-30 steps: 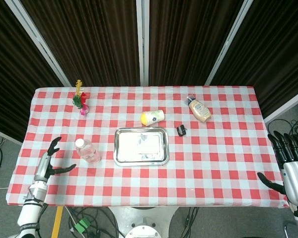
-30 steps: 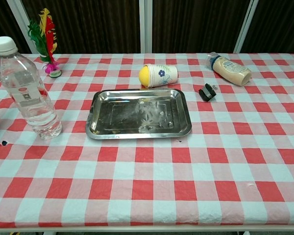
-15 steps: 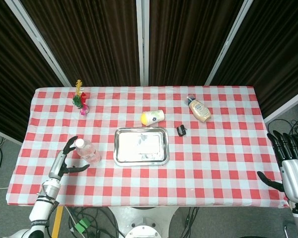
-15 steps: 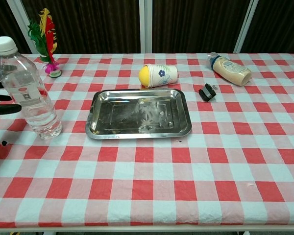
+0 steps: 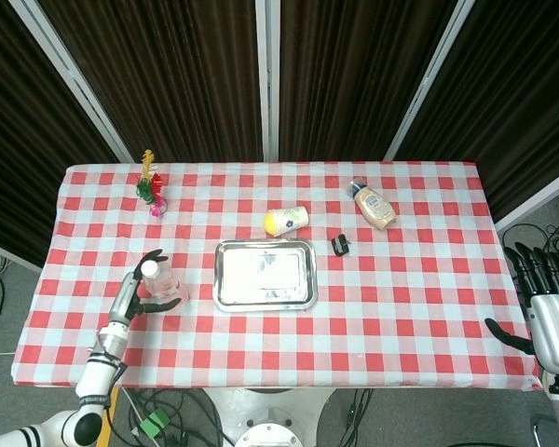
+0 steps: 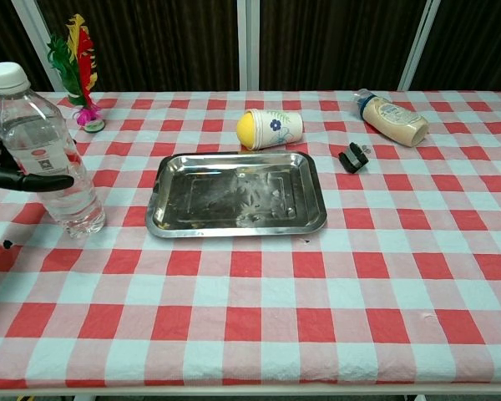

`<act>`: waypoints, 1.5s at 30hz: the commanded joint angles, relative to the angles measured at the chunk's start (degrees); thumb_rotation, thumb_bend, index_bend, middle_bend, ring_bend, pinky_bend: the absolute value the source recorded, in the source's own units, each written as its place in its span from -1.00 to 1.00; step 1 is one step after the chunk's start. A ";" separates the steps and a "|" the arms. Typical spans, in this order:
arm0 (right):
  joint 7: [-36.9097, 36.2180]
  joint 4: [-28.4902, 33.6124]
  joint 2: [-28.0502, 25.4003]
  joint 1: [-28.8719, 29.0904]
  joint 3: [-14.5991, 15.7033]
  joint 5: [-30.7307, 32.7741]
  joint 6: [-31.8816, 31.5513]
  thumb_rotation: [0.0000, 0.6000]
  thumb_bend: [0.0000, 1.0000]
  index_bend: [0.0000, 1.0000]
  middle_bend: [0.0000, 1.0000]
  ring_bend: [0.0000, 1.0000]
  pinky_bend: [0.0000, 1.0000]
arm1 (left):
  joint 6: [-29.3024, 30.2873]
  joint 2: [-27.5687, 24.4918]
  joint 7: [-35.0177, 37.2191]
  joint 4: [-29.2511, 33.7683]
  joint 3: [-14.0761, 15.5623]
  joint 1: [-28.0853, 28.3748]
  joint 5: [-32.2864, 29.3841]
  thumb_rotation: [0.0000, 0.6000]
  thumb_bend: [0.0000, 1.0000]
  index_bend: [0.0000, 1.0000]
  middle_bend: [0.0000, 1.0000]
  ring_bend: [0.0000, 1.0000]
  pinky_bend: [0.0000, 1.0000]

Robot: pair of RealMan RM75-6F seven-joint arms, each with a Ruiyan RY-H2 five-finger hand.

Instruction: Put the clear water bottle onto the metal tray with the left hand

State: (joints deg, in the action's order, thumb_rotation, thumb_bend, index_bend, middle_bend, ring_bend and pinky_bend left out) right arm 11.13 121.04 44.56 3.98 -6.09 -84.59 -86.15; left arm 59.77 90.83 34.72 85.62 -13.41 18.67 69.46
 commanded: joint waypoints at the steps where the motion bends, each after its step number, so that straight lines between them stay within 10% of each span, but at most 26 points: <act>1: 0.25 -0.12 0.18 0.24 -0.07 0.51 0.39 1.00 -0.84 -0.89 -0.93 -1.00 -1.00 | -0.53 -0.16 1.36 0.32 -0.62 0.50 0.07 1.00 -0.75 -0.62 -0.42 -0.75 -0.63; 11: 0.14 0.06 0.03 0.71 -0.08 1.80 1.36 1.00 -0.84 -0.89 -0.93 -1.00 -1.00 | -0.28 1.17 -0.92 -0.99 -1.81 1.25 -2.84 1.00 -0.66 0.00 0.02 -0.26 -0.11; 21: -0.82 0.27 -0.55 0.73 -0.07 1.88 1.32 1.00 -0.84 -0.89 -0.93 -1.00 -1.00 | 1.04 0.27 -4.31 3.14 -4.23 2.37 -4.10 1.00 -0.61 0.19 0.15 -0.09 0.07; 31: -1.74 0.39 -1.23 0.67 -0.17 2.17 1.14 1.00 -0.84 -0.89 -0.93 -1.00 -1.00 | 0.15 -3.65 -11.67 8.59 -15.14 11.41 -4.85 1.00 -0.61 0.20 0.20 -0.09 0.08; 39: -1.88 0.35 -1.33 0.95 -0.02 2.61 1.87 1.00 -0.84 -0.89 -0.93 -1.00 -1.00 | -2.16 -3.47 -9.93 5.71 -6.70 7.63 -7.57 1.00 -0.61 0.18 0.20 -0.07 0.08; 45: -1.94 0.43 -1.28 0.74 0.23 1.71 1.45 1.00 -0.84 -0.89 -0.93 -1.00 -1.00 | 0.05 -6.83 -8.63 9.39 -16.59 13.99 -1.06 1.00 -0.61 0.16 0.20 -0.05 0.08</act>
State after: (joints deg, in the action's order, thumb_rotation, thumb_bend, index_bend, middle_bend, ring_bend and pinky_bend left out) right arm 9.14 121.48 43.26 4.68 -5.89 -82.86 -84.78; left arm 58.89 86.04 24.92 92.61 -22.94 29.13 64.96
